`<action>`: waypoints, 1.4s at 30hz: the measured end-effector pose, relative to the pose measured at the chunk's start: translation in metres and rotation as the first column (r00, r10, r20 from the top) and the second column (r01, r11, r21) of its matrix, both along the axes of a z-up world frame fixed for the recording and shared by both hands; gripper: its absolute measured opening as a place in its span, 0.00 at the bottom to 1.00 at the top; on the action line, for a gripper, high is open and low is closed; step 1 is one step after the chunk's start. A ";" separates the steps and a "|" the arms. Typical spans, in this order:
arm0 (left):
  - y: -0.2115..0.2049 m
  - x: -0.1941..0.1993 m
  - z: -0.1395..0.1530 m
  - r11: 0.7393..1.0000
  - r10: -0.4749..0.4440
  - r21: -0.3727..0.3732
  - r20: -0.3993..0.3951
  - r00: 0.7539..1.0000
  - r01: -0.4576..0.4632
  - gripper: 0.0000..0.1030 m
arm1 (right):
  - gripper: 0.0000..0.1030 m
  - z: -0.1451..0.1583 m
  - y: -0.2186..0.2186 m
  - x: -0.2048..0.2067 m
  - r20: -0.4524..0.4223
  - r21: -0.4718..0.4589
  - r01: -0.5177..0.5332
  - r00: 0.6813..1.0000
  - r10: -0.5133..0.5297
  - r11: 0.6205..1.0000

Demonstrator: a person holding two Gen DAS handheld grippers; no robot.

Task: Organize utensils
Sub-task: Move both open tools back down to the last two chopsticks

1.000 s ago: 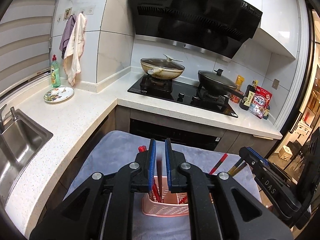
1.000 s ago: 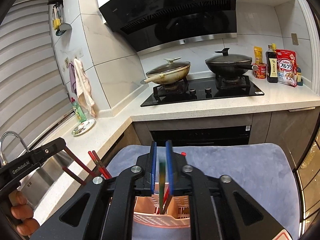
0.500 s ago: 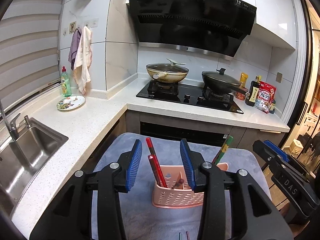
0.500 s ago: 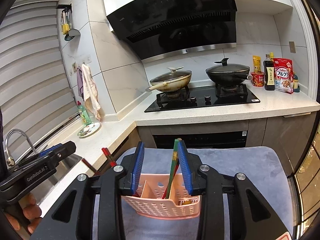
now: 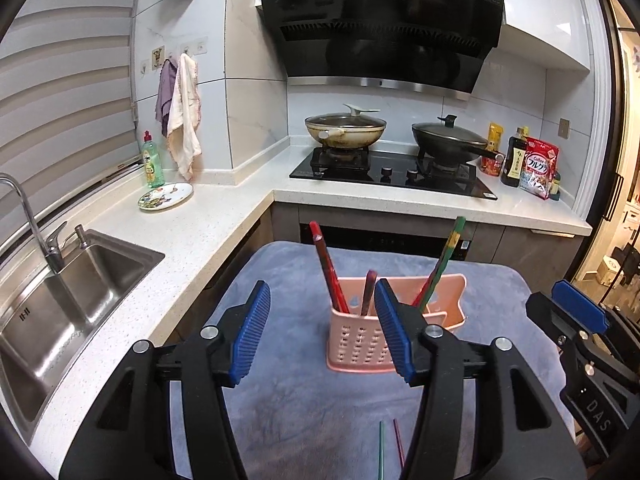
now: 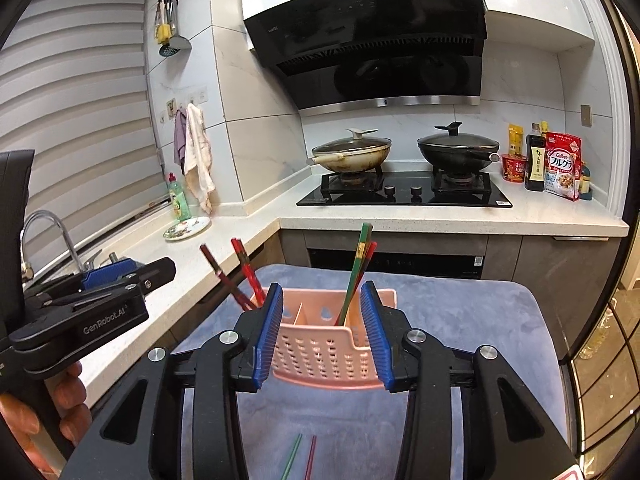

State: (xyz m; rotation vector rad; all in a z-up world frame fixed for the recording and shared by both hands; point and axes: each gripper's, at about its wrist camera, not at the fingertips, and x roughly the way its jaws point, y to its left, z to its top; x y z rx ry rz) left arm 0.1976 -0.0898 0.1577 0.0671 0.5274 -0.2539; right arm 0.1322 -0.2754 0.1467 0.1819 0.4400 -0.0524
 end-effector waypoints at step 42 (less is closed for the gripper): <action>0.031 -0.093 -0.126 0.989 0.046 0.146 -0.218 0.975 -0.014 0.52 | 0.38 -0.162 0.042 -0.125 -0.351 0.053 -0.032 0.935 0.048 0.998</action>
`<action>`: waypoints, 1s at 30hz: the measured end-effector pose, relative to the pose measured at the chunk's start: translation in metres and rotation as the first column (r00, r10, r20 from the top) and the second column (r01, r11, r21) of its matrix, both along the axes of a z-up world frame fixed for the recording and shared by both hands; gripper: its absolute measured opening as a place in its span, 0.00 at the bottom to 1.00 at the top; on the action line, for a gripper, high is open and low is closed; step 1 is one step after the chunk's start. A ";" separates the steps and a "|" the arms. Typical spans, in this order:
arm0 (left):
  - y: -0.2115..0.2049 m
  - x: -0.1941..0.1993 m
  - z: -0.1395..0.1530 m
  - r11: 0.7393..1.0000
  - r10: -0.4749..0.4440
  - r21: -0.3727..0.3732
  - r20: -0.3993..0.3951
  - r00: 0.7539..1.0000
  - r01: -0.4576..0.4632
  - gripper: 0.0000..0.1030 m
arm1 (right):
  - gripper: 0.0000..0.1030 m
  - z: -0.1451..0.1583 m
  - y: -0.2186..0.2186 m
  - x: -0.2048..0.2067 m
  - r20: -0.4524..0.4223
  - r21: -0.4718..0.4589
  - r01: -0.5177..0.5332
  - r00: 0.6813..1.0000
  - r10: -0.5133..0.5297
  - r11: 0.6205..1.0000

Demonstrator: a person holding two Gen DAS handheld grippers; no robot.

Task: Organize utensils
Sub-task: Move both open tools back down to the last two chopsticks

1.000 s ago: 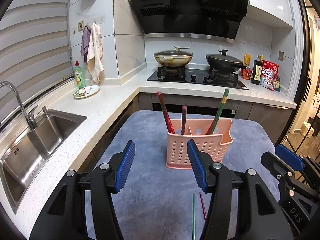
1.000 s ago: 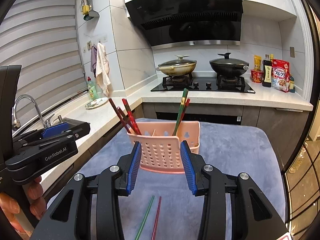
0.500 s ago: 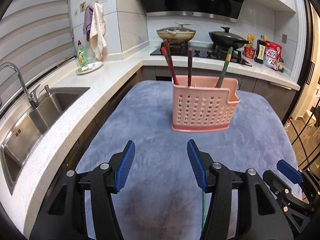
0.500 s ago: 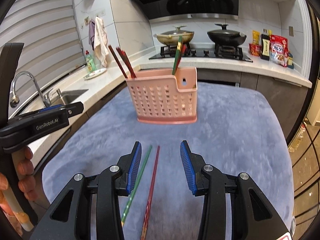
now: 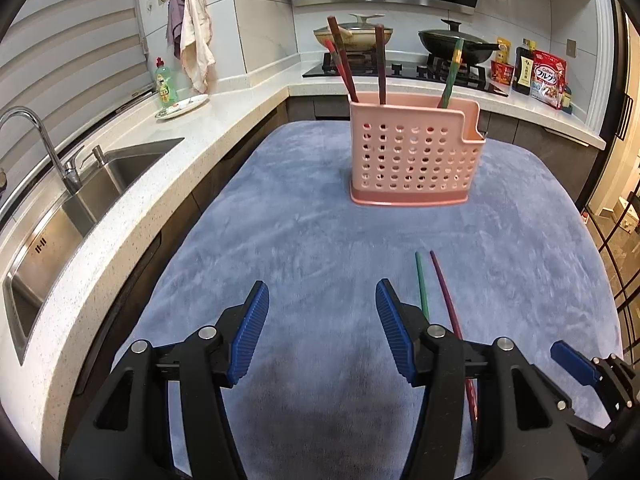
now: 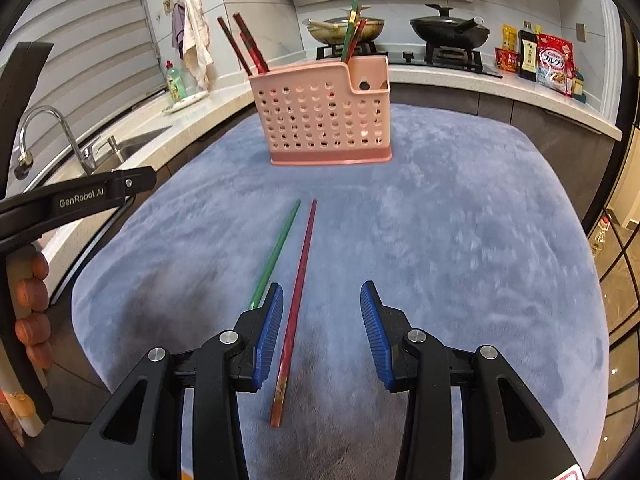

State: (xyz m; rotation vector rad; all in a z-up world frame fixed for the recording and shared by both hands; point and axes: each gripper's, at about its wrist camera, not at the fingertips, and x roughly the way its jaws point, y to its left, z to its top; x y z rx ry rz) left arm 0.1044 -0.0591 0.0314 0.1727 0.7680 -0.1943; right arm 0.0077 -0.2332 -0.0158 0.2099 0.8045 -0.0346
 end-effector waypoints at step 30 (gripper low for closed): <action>0.009 -0.041 -0.066 0.998 -0.041 0.031 -0.151 0.988 0.046 0.64 | 0.08 -0.054 0.026 -0.018 -0.120 -0.019 -0.063 0.991 0.060 0.998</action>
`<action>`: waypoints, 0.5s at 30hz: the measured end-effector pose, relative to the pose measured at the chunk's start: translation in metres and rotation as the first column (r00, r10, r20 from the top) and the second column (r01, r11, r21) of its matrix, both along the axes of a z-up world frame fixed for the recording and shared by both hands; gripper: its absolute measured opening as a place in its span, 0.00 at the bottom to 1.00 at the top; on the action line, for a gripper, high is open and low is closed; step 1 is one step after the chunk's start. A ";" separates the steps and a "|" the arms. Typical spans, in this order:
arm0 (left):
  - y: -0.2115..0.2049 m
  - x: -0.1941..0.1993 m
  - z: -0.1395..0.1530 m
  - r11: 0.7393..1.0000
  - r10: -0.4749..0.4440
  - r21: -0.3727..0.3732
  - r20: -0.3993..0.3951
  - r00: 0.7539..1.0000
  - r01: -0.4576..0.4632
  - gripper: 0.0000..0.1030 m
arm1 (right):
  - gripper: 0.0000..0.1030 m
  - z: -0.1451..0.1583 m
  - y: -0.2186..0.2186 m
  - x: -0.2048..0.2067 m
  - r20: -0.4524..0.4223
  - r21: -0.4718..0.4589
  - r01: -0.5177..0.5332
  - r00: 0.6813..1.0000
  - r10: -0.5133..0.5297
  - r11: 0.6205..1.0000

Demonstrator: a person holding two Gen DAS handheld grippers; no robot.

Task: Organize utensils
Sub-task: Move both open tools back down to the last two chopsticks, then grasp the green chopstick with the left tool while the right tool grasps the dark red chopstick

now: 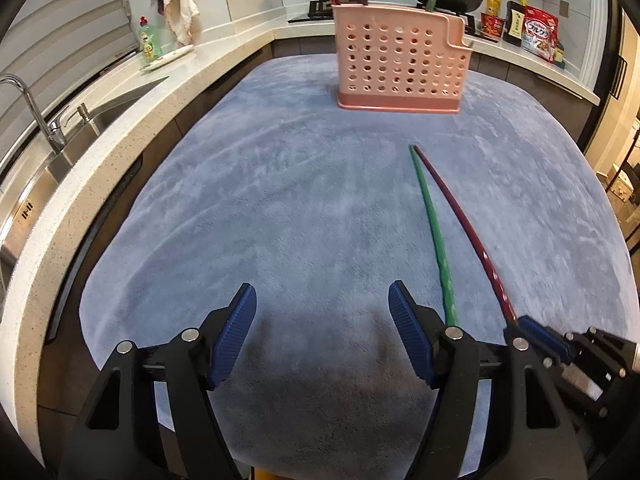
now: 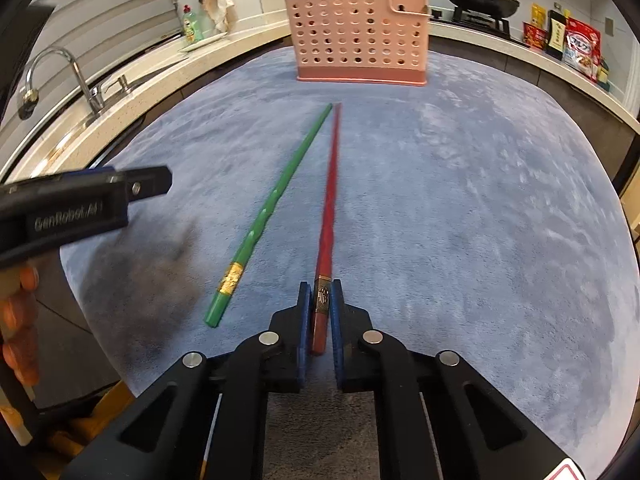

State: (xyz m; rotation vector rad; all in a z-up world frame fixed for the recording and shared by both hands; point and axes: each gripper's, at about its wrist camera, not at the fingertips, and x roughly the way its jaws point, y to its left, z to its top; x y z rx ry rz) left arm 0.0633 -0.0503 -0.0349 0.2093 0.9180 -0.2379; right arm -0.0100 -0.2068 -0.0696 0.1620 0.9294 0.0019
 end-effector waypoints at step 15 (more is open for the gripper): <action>-0.036 -0.021 -0.032 0.991 -0.133 -0.041 -0.110 0.985 0.130 0.70 | 0.07 0.004 -0.031 -0.009 0.004 0.024 0.095 0.996 -0.095 0.995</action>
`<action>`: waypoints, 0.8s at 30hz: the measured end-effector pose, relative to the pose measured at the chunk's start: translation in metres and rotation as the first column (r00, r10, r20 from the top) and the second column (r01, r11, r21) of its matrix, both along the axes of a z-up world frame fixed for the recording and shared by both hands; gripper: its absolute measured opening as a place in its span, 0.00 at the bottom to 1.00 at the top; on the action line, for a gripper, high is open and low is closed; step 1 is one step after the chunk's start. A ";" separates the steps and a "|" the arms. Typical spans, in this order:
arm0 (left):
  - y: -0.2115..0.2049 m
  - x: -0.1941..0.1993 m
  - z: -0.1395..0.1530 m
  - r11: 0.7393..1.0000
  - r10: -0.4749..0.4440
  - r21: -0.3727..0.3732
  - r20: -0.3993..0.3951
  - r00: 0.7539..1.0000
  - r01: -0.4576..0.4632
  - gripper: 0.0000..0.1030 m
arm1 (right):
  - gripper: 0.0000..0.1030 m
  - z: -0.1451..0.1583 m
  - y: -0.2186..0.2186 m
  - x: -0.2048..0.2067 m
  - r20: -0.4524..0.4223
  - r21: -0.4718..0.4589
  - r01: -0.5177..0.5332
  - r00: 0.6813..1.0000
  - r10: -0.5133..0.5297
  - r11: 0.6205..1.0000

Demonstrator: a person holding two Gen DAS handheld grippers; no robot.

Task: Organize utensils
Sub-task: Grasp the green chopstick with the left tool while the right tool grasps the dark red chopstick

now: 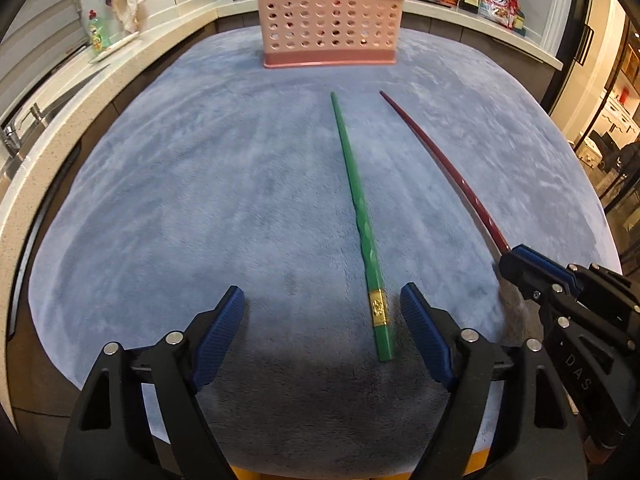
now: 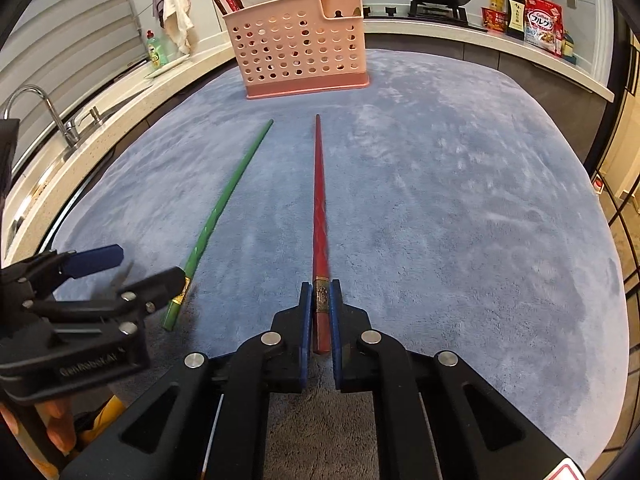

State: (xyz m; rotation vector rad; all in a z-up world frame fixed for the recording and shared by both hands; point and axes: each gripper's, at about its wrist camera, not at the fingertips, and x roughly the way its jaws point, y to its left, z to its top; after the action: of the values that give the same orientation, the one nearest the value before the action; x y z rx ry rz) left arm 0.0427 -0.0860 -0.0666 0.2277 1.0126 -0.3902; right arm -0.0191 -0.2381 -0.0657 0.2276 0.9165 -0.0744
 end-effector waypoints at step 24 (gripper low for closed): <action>-0.001 -0.001 0.020 0.999 -0.029 -0.042 -0.021 0.999 0.028 0.07 | 0.08 0.024 0.003 0.001 0.036 0.019 -0.018 0.999 0.017 1.000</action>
State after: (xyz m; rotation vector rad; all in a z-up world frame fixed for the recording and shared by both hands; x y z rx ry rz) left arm 0.0419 -0.0873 -0.0462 0.2009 1.0219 -0.4404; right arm -0.0181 -0.2349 -0.0415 0.2382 0.8842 -0.0452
